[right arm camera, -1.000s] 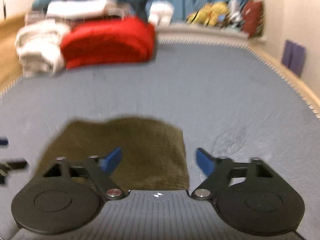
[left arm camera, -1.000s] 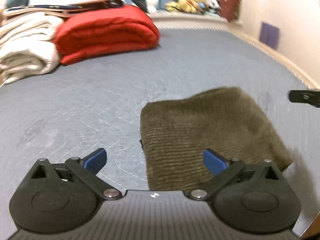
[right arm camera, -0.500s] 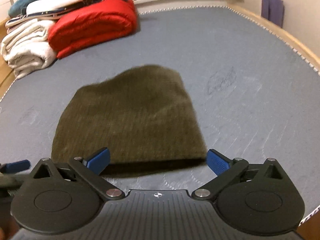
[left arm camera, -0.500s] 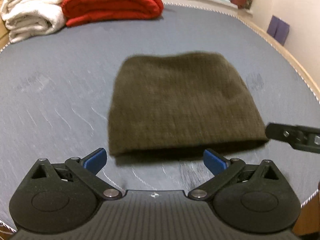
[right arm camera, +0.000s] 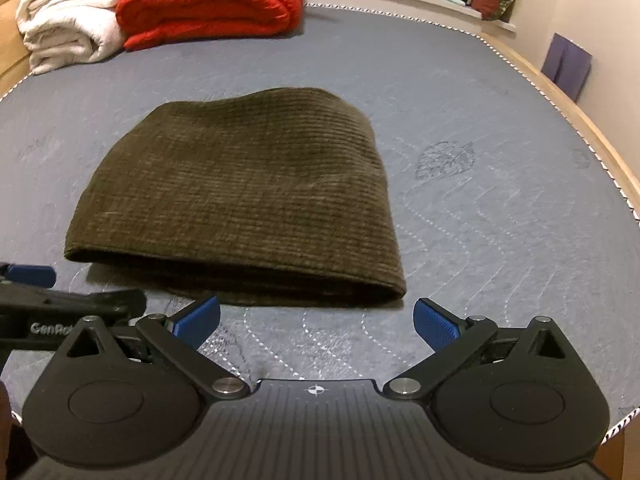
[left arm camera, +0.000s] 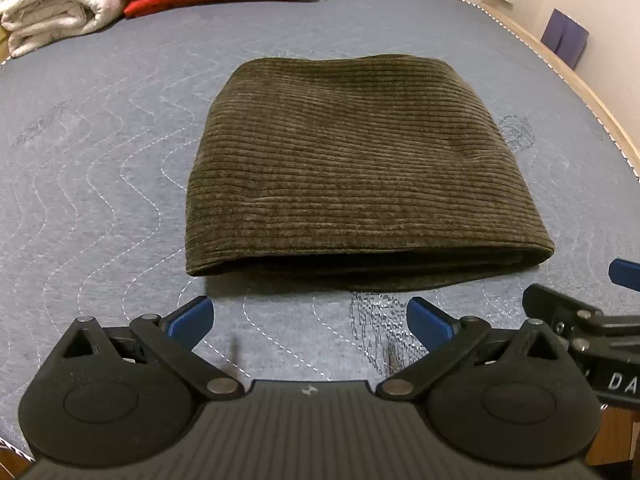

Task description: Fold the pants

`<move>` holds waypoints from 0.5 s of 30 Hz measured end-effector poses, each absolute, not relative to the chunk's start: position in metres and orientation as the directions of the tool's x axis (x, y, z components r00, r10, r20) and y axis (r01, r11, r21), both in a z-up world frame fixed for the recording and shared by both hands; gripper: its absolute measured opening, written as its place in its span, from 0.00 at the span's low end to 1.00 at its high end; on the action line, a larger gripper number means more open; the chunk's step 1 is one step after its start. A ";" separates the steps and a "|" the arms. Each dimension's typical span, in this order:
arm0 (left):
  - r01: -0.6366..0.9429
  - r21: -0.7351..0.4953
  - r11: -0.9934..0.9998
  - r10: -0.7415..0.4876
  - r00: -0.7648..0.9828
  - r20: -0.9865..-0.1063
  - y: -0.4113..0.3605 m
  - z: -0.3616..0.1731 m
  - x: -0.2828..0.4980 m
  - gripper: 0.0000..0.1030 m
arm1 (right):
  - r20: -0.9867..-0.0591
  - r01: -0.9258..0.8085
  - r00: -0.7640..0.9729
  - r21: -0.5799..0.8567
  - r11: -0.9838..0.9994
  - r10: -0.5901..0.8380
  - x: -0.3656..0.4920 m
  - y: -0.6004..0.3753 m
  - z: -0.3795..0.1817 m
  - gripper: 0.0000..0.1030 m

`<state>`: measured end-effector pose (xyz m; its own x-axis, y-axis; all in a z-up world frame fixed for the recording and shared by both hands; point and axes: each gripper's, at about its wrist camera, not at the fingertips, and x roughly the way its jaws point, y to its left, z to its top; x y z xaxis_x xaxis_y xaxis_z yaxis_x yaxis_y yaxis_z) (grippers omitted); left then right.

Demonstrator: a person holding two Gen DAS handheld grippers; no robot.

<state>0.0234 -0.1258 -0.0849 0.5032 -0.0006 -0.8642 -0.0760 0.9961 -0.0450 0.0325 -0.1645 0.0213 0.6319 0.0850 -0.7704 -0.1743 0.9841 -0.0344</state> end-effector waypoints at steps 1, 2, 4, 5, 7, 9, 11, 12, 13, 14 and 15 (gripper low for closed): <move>-0.076 -0.046 0.996 -0.001 0.506 -0.863 -0.126 -0.084 0.024 1.00 | -0.772 -0.176 0.630 -0.035 0.984 0.085 0.033 -0.164 0.021 0.99; -0.074 -0.044 0.996 0.000 0.508 -0.861 -0.126 -0.084 0.024 1.00 | -0.772 -0.177 0.630 -0.037 0.984 0.084 0.033 -0.163 0.021 0.99; -0.075 -0.038 0.996 0.006 0.516 -0.857 -0.127 -0.082 0.025 1.00 | -0.771 -0.176 0.631 -0.043 0.983 0.079 0.035 -0.162 0.020 0.99; -0.075 -0.037 0.997 0.008 0.523 -0.853 -0.127 -0.081 0.025 1.00 | -0.771 -0.172 0.633 -0.043 0.984 0.077 0.036 -0.163 0.019 0.99; -0.071 -0.033 0.997 0.010 0.531 -0.847 -0.128 -0.080 0.025 1.00 | -0.771 -0.164 0.633 -0.040 0.986 0.074 0.038 -0.164 0.019 0.99; -0.071 -0.030 0.997 0.013 0.540 -0.842 -0.127 -0.078 0.026 1.00 | -0.770 -0.155 0.634 -0.038 0.987 0.070 0.040 -0.166 0.019 0.99; -0.072 -0.027 0.997 0.016 0.546 -0.838 -0.127 -0.077 0.025 1.00 | -0.769 -0.149 0.635 -0.036 0.988 0.068 0.041 -0.166 0.018 0.99; -0.071 -0.028 0.997 0.016 0.547 -0.837 -0.127 -0.076 0.025 1.00 | -0.769 -0.147 0.636 -0.033 0.989 0.069 0.041 -0.167 0.019 0.99; -0.070 -0.029 0.997 0.014 0.548 -0.836 -0.127 -0.076 0.025 1.00 | -0.768 -0.145 0.637 -0.030 0.989 0.070 0.040 -0.167 0.019 0.99; -0.067 -0.029 0.997 0.013 0.548 -0.836 -0.127 -0.076 0.024 1.00 | -0.767 -0.144 0.637 -0.029 0.989 0.070 0.040 -0.166 0.020 0.99; -0.064 -0.029 0.998 0.011 0.548 -0.837 -0.127 -0.076 0.024 1.00 | -0.767 -0.145 0.638 -0.028 0.989 0.072 0.039 -0.166 0.020 0.99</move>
